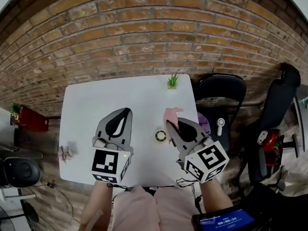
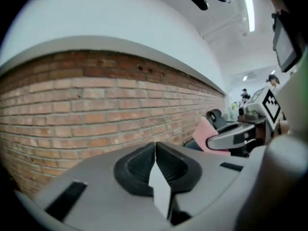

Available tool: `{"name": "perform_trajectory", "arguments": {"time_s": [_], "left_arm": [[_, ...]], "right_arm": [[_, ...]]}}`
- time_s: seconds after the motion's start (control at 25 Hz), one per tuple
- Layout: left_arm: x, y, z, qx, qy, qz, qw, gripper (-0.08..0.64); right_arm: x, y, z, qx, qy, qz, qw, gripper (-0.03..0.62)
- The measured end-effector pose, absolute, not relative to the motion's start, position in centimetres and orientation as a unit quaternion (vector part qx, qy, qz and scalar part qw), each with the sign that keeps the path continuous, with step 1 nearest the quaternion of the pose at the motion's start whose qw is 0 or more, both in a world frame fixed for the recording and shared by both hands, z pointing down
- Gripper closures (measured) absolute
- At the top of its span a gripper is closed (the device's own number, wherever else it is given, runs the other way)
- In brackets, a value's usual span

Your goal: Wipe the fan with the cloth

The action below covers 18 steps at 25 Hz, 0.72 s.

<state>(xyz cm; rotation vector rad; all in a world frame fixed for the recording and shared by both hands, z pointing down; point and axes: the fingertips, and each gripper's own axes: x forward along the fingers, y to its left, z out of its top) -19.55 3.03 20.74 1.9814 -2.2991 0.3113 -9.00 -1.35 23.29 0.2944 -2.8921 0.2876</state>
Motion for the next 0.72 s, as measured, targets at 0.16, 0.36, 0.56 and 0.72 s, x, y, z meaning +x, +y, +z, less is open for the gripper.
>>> {"name": "perform_trajectory", "arguments": {"time_s": [0.16, 0.36, 0.56, 0.72], "left_arm": [[-21.4, 5.3, 14.6, 0.585, -0.807, 0.056, -0.052, 0.548], [-22.3, 7.9, 12.4, 0.571, -0.819, 0.005, -0.061, 0.548], [-20.8, 9.2, 10.8, 0.555, -0.827, -0.009, -0.082, 0.548], [-20.5, 9.6, 11.0, 0.557, -0.827, -0.012, -0.076, 0.548]], "right_arm": [[-11.7, -0.8, 19.0, 0.124, -0.989, 0.030, 0.074, 0.554], [-13.3, 0.5, 17.1, 0.128, -0.990, 0.012, 0.048, 0.555], [-13.1, 1.5, 16.6, 0.136, -0.989, -0.005, 0.056, 0.560], [-13.2, 2.1, 16.3, 0.139, -0.989, -0.019, 0.053, 0.561]]}}
